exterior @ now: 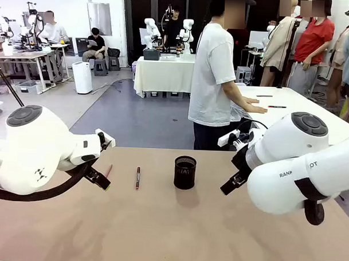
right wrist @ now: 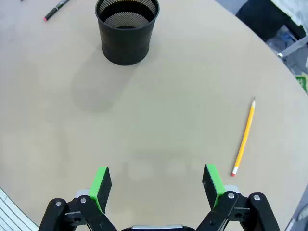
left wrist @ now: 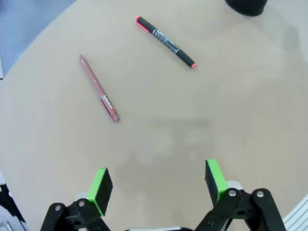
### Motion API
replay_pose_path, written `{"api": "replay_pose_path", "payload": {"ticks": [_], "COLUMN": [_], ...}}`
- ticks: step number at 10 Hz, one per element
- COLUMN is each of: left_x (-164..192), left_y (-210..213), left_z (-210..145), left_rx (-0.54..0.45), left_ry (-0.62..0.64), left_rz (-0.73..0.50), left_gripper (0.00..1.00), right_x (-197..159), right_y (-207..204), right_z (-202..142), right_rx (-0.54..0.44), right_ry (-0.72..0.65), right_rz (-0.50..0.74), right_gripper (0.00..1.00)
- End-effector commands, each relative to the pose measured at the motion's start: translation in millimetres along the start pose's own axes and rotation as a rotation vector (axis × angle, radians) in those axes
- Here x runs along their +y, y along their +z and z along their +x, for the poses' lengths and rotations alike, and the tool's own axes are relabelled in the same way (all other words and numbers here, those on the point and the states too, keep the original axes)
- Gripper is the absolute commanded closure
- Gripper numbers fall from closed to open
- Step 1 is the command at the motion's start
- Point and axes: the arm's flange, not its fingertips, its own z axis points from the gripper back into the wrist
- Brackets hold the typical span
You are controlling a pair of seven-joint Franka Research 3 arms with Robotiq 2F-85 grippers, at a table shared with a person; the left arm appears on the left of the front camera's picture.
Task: Place the pens into the pen holder.
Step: Pick up a writing instrument from the table and place it into the Pen holder.
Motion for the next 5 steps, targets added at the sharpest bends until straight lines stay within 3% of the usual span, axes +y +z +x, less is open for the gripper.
{"api": "replay_pose_path", "payload": {"ticks": [1,5], "left_x": [0.0,0.0], "left_y": [0.1,0.1], "left_z": [0.1,0.1], "left_rx": [0.0,0.0], "left_ry": [0.0,0.0], "left_rz": [0.0,0.0], "left_gripper": [0.0,0.0], "right_x": [0.0,0.0], "right_y": [0.0,0.0], "right_z": [0.0,0.0], "right_rx": [0.0,0.0], "right_ry": [0.0,0.0], "right_rz": [0.0,0.0], "right_gripper": [0.0,0.0]}}
